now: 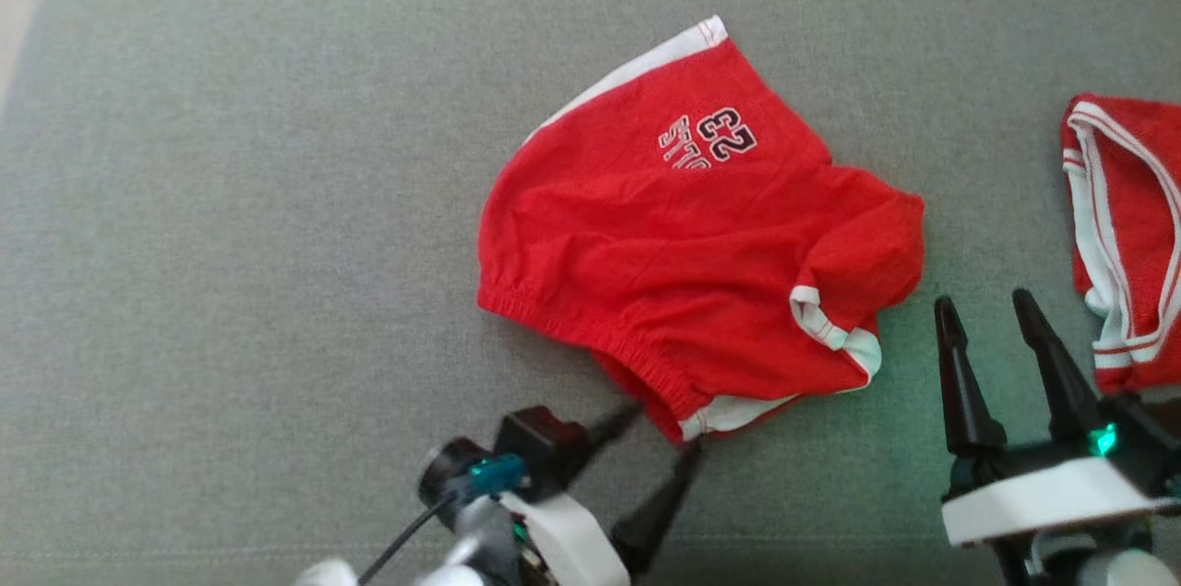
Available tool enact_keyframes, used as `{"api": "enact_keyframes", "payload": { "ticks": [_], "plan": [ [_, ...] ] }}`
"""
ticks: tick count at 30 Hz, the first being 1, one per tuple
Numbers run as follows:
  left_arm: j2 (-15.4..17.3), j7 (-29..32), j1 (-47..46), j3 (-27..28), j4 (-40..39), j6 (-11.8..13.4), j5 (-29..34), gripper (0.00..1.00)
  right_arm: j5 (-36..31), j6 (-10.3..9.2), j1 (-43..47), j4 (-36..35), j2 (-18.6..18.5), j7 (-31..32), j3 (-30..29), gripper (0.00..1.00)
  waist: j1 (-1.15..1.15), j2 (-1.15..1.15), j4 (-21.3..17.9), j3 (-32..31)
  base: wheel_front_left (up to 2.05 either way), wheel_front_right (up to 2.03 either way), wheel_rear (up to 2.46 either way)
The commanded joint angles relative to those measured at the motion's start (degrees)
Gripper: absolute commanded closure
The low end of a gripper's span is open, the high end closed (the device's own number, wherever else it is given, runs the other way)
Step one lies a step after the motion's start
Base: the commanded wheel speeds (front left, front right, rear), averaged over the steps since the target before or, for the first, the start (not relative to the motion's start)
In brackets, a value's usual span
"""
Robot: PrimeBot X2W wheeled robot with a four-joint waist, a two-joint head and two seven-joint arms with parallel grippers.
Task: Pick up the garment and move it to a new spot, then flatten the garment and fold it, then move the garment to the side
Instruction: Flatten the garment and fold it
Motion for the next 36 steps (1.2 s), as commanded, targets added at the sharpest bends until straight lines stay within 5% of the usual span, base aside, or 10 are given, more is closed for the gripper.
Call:
{"api": "enact_keyframes", "payload": {
  "ticks": [1,13,14,15,16,34,36],
  "plan": [
    [-0.38,0.98,-2.21,0.95,-1.1,-0.84,-0.74,0.0,0.29,-0.03,-2.69,-1.84,-1.01,0.12,1.58,0.0,0.0,0.0,-0.55,1.05,0.0,0.0,0.0],
    [-3.95,2.2,-6.95,0.22,8.59,-4.45,-4.96,0.0,1.49,-0.03,-4.59,-0.48,-2.76,3.13,3.09,0.0,0.0,0.0,-2.37,4.71,0.0,0.0,0.0],
    [-4.2,1.89,-7.21,0.29,9.44,-4.71,-5.36,0.29,1.89,-0.03,-4.5,-0.23,-2.98,4.31,3.53,0.0,0.0,0.0,-2.46,4.82,0.0,0.0,0.0],
    [-4.36,1.6,-7.54,0.24,10.35,-4.93,-5.49,0.75,2.38,-0.03,-4.39,-0.06,-3.15,5.61,4.04,0.0,0.0,0.0,-2.48,4.9,0.0,0.0,0.0],
    [-4.52,1.3,-7.84,0.21,11.22,-5.09,-5.61,1.0,2.98,-0.03,-4.34,0.09,-3.34,6.85,4.61,0.0,0.0,0.0,-2.5,4.96,0.0,0.0,0.0],
    [-6.1,-3.5,-11.18,-0.36,17.21,-5.59,-6.49,1.0,11.72,-0.03,-13.22,9.96,-7.91,16.18,15.73,0.02,0.0,0.0,-0.48,5.73,0.0,0.0,0.0],
    [-6.13,-3.83,-11.31,-0.36,17.39,-5.45,-6.49,1.0,11.93,-0.03,-13.66,10.2,-8.23,15.82,16.27,0.89,0.0,0.0,-0.32,5.76,0.0,0.0,0.0]
  ]
}}
